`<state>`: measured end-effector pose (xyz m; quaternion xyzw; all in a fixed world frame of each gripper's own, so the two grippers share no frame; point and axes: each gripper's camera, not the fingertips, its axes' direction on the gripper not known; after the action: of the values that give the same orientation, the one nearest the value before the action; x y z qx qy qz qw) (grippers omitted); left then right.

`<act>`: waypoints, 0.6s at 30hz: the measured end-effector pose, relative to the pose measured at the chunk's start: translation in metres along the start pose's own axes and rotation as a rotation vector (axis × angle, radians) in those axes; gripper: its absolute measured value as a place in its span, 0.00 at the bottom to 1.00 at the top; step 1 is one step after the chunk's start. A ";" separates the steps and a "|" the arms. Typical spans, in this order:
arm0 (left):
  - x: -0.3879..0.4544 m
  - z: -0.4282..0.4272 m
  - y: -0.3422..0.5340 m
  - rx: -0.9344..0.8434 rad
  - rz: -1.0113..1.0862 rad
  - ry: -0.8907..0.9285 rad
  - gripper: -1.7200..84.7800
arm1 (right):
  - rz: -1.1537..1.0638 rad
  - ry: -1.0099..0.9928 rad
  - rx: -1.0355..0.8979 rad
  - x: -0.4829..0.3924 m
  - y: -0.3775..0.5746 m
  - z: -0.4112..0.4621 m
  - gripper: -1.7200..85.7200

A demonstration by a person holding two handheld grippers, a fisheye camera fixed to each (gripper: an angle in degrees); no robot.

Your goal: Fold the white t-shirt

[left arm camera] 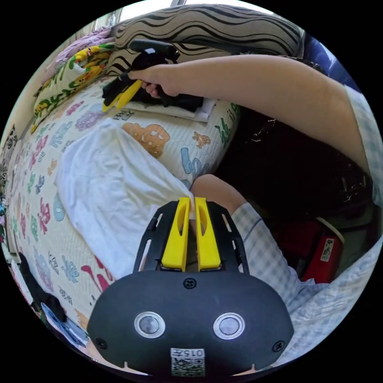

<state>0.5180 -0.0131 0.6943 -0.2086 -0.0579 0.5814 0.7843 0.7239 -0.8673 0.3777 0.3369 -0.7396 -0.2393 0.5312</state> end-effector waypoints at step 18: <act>-0.133 0.065 0.046 -0.165 -0.096 0.062 0.09 | 0.068 0.075 -0.201 -0.032 0.190 0.001 0.15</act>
<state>0.4138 -0.1095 0.7554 -0.2876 -0.0912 0.5296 0.7928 0.6834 -0.7182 0.4933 0.2653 -0.7026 -0.2811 0.5975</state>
